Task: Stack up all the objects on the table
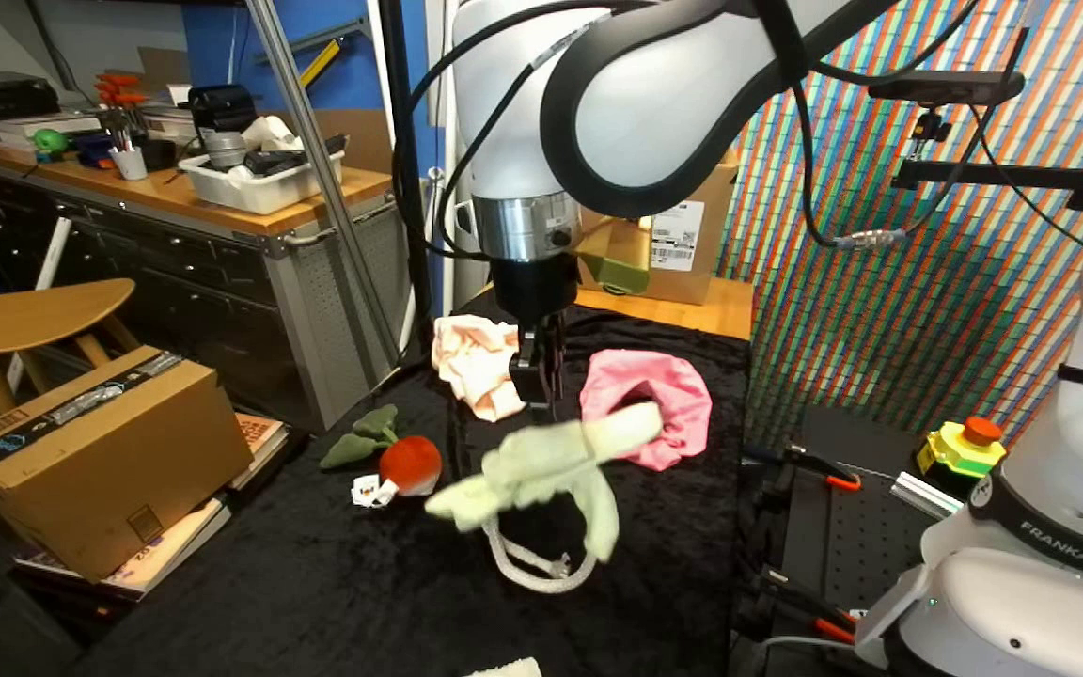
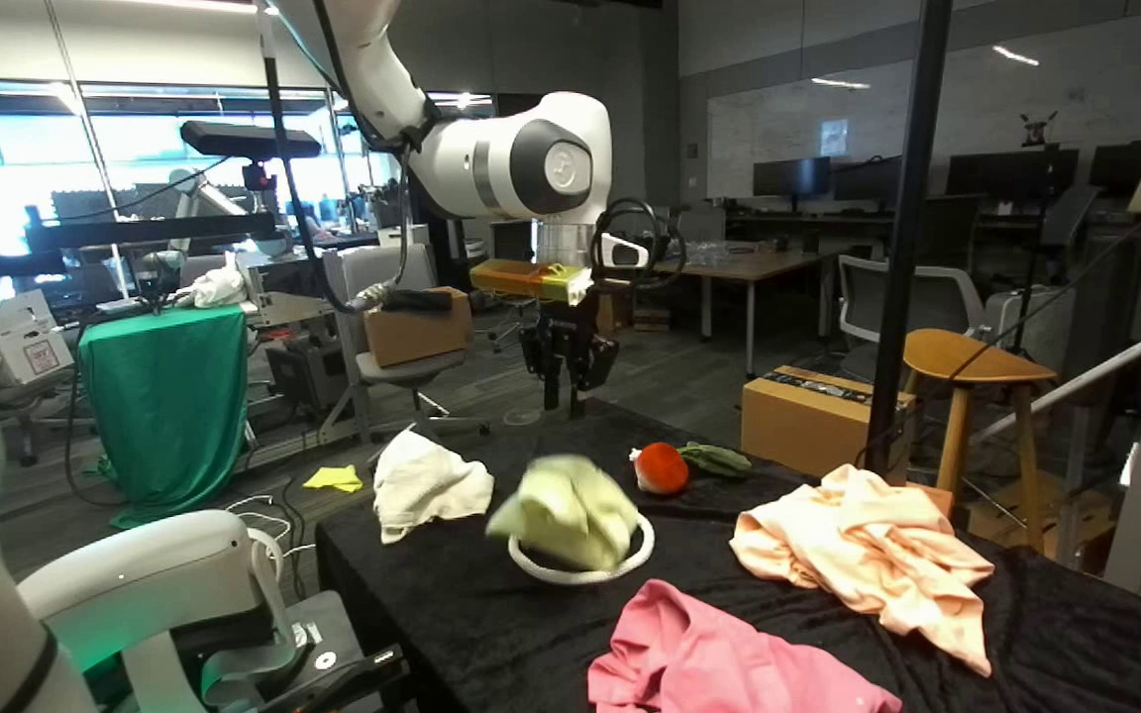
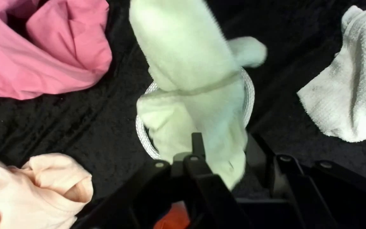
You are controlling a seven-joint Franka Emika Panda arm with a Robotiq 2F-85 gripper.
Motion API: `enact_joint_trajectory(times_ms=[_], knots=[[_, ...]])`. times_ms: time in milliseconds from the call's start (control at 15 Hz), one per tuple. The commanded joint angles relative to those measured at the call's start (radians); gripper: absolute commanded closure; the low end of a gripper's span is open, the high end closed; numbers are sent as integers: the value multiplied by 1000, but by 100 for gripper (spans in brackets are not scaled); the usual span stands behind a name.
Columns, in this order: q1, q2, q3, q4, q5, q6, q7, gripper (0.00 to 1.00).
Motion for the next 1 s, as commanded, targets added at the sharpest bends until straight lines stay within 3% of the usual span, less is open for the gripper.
enact_joint_trajectory(times_ms=[0, 267, 600, 933], knots=[[-11, -52, -15, -71, 6, 110, 6, 29], [-35, -8, -50, -49, 4, 215, 46, 1], [-76, 87, -93, 67, -1, 179, 25, 0], [-105, 234, -125, 257, -19, 112, -2, 0]])
